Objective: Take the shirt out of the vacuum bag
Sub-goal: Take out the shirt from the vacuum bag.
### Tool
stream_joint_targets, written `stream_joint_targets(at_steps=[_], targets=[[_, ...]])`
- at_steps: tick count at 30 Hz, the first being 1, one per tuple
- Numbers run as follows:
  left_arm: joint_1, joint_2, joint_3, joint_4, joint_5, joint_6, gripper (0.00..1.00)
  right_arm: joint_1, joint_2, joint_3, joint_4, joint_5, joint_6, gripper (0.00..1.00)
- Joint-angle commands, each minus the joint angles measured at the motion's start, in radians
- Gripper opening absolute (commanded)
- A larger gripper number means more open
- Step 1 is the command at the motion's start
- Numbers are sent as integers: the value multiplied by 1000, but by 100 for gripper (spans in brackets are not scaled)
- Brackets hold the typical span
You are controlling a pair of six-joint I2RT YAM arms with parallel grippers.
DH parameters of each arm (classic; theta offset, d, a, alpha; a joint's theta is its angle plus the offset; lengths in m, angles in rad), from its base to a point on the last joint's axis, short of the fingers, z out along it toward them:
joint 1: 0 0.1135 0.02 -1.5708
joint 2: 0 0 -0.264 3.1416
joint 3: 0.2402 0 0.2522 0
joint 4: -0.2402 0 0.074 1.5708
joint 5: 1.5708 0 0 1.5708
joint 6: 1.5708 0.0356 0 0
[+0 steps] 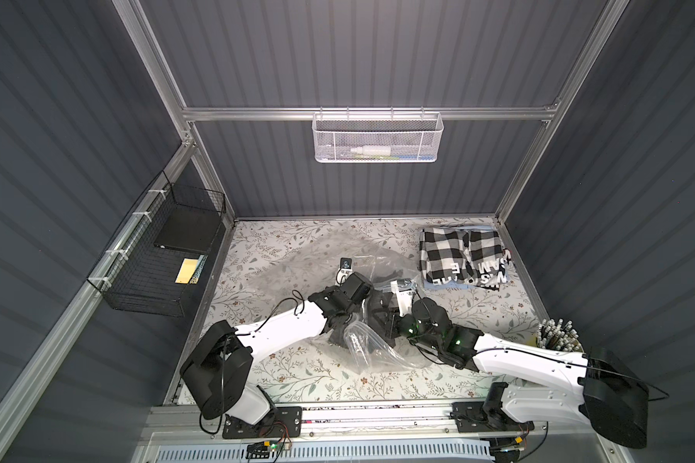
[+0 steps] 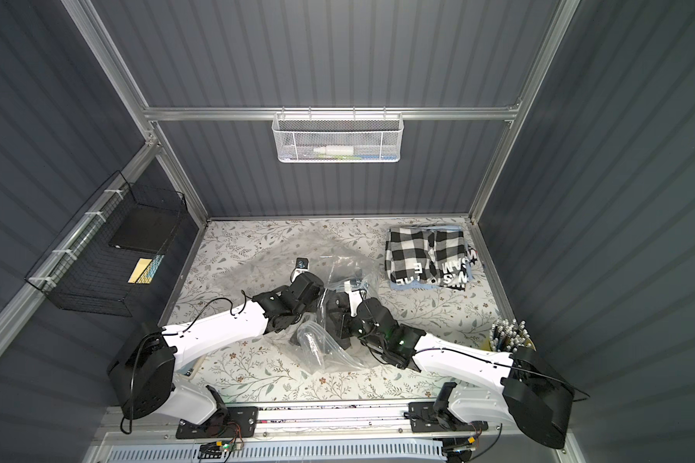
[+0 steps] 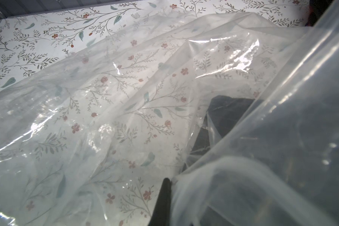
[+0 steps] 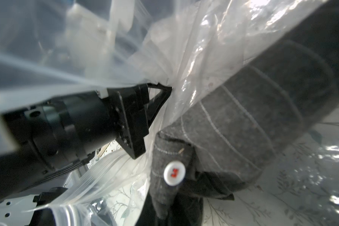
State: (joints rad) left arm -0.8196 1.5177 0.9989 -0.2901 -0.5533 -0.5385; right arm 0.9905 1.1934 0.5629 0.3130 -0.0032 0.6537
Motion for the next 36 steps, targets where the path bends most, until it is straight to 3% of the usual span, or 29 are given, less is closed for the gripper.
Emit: stream_joint_targets(at_steps=[1,9,14,19,26,31,36], targets=[[5,15,50,-13,-16,-18,0,11,12,-10,-53,-65,-6,0],[5,61,135,-23,-10,-1,0,24,82,-28,-113,-101,-8,0],[4,93,154,-18,-11,15,0,74,-25,-42,-128,-117,-33,0],[4,142,169,-20,-14,12,0,82,-127,-63,-156,-211,-75,0],[5,147,154,-10,-8,5,0,85,-300,-58,-168,-158,-80,0],[4,124,131,-15,-8,-14,0,83,-280,33,-233,-9,-123,0],[4,113,108,-33,-10,-31,0,82,-251,41,-115,88,-144,0]])
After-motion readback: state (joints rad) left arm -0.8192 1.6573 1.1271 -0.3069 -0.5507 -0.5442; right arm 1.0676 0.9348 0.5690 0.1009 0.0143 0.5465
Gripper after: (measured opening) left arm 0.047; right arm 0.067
